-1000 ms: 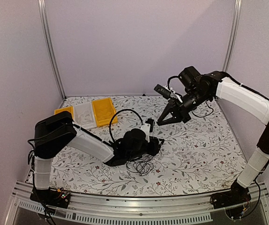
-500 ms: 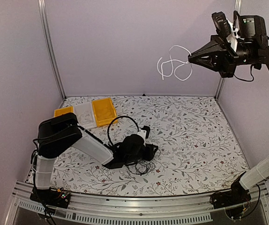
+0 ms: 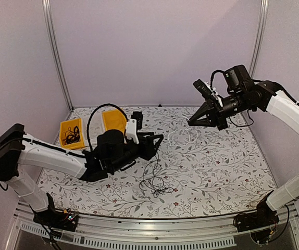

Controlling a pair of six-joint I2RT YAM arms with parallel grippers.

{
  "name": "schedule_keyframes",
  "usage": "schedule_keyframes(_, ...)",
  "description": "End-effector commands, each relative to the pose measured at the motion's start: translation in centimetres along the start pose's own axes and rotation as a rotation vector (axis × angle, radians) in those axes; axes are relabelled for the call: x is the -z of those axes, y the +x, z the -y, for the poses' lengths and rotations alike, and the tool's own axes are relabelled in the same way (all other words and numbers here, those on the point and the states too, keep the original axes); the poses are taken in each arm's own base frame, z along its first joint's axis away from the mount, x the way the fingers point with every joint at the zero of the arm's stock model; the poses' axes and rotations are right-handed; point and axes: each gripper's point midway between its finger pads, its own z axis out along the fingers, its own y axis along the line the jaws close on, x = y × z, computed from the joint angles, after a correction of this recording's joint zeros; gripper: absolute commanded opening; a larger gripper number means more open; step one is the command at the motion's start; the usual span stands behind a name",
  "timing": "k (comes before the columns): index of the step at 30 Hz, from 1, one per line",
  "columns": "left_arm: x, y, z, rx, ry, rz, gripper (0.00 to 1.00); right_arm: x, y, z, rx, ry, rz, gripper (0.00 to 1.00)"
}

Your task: Untangle the cables

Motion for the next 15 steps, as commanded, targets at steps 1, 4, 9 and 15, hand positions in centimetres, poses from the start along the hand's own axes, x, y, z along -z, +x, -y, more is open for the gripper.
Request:
schedule_keyframes(1, 2.1, -2.8, 0.0, -0.137, -0.023, 0.055, 0.46, -0.1, 1.1, -0.5, 0.051, 0.0, 0.009, 0.0)
schedule_keyframes(4, 2.8, -3.3, 0.9, -0.269, 0.019, 0.027, 0.46, -1.0, 3.0, -0.7, 0.026, -0.041, -0.018, 0.0)
schedule_keyframes(9, 3.5, -2.7, 3.2, -0.47, 0.155, -0.043, 0.47, -2.9, 5.4, -1.7, 0.01, -0.124, -0.073, 0.0)
schedule_keyframes(15, 3.4, -0.8, 4.0, -0.467, 0.228, -0.232, 0.42, -4.1, 6.0, -2.8, 0.015, -0.174, -0.1, 0.0)
